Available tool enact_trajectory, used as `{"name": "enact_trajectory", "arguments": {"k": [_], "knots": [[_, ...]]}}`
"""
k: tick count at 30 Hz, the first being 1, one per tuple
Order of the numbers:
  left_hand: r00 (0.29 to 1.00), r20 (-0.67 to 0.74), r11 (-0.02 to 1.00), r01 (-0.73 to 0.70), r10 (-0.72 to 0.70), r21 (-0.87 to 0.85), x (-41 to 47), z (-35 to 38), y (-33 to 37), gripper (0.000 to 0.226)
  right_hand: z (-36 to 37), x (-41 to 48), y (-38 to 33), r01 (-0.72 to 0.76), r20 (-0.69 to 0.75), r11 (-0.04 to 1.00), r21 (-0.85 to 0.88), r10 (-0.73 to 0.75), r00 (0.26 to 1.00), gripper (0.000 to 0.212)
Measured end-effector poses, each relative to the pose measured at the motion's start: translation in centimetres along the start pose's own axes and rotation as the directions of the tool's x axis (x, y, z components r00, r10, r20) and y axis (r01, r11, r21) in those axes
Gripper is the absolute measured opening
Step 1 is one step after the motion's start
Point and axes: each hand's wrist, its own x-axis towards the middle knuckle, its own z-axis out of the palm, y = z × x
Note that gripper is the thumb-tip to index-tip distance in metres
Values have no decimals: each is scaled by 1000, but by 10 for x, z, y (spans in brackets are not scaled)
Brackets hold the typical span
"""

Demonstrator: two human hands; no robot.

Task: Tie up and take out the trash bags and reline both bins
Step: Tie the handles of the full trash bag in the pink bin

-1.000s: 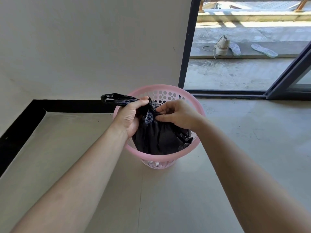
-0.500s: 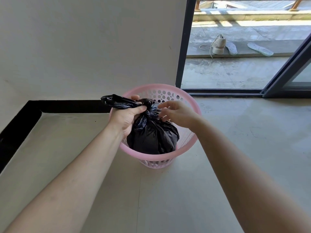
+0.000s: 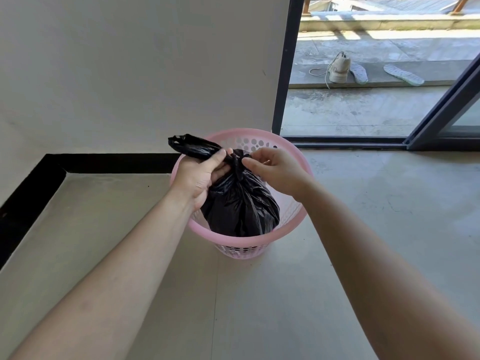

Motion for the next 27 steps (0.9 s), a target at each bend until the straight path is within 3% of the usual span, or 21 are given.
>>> {"name": "enact_trajectory", "arguments": {"k": [5, 7, 10, 12, 14, 19, 23, 25, 27], "knots": [[1000, 2, 986, 18, -18, -165, 5, 8, 16, 19, 2, 5, 1, 118, -87, 945, -304, -151, 985, 25], [999, -38, 984, 13, -20, -178, 5, 11, 19, 24, 2, 2, 0, 220, -63, 843, -491, -286, 956, 22], [991, -127, 984, 12, -35, -176, 7, 8, 18, 29, 1, -2, 3, 294, 31, 590, -752, -413, 910, 27], [980, -193, 990, 23, -50, -139, 8, 3, 15, 30, 0, -5, 11, 269, 57, 477, -837, -413, 909, 28], [969, -237, 996, 57, -71, -69, 5, -2, 13, 29, -6, -6, 17, 205, 28, 446, -871, -373, 928, 27], [964, -239, 989, 133, -115, 59, 5, 1, 19, 25, -8, -4, 14, 35, -107, 466, -884, -273, 956, 9], [956, -238, 964, 214, -172, 161, 8, -4, 22, 11, -1, -11, 14, -41, -172, 750, -660, -98, 980, 6], [960, -223, 920, 235, -170, 314, 7, -7, 25, 4, -4, -11, 11, -33, -166, 856, -516, -62, 984, 4], [972, -216, 854, 185, -88, 487, 9, -8, 28, 44, -7, -7, 8, 10, -185, 886, -463, -107, 977, 7]]}}
